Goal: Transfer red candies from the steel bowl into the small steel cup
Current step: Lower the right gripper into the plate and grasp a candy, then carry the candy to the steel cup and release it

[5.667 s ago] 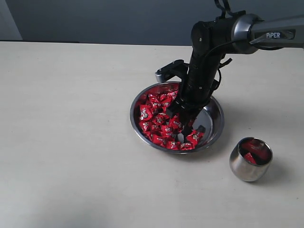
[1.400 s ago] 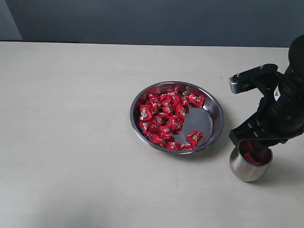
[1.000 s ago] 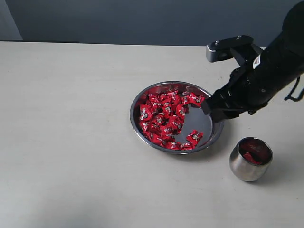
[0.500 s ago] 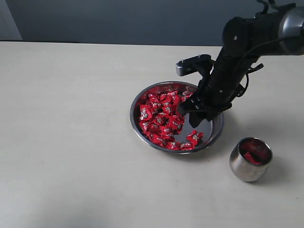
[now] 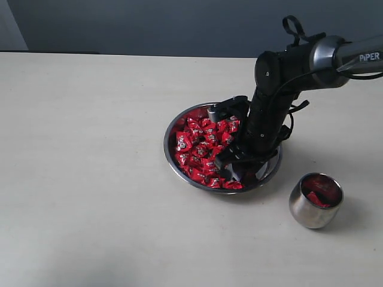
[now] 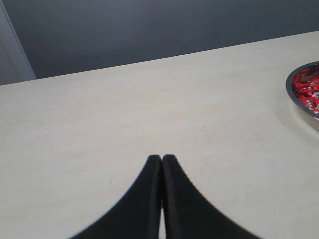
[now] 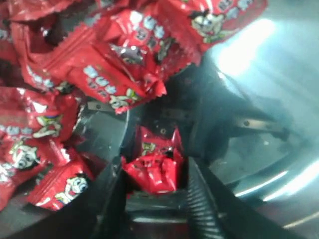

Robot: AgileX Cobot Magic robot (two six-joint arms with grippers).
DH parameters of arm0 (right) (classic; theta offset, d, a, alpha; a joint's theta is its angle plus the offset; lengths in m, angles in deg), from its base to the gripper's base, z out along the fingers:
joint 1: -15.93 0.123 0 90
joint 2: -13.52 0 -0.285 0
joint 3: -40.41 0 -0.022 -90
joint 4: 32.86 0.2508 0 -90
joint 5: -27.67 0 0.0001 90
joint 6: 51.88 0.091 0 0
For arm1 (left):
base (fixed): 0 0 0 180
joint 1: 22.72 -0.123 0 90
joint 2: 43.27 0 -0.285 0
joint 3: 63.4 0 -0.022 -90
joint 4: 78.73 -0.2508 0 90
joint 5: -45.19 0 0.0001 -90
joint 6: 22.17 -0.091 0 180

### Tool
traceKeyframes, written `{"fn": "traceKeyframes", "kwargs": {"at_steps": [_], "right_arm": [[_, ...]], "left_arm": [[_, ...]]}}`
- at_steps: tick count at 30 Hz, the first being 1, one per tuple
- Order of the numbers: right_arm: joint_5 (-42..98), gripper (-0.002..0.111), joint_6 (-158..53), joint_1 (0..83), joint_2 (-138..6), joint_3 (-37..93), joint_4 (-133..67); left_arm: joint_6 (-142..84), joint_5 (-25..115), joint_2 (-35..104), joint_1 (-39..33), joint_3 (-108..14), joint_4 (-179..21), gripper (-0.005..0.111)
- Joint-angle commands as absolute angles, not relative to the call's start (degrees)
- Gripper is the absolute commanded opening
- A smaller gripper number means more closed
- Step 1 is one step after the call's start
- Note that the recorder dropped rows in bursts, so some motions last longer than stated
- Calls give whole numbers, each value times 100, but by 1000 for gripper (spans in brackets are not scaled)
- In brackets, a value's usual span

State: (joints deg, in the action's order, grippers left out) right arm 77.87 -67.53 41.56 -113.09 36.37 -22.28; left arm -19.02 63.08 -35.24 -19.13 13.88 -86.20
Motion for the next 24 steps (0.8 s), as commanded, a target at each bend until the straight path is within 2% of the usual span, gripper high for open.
{"fn": "traceKeyframes", "kwargs": {"at_steps": [1,3,15,24], "right_arm": [[7729,18,-6817,4166,-11324,3663,-2348],[7669,12,-6817,4166,-11265,3663,-2348],[8110,13,-6817,4166,-10190,3632,-2348],[8069,13,-6655,4055,-9009,3036,-2433]], "left_arm": [[-1871,6278,-3549,-1866,1382,-8630,0],[-1871,6278,-3549,-1866,1382,-8630,0],[-1871,6278,-3549,-1866,1382,-8630,0],[-1871,6278,-3549,-1866,1382,-8630,0]]}}
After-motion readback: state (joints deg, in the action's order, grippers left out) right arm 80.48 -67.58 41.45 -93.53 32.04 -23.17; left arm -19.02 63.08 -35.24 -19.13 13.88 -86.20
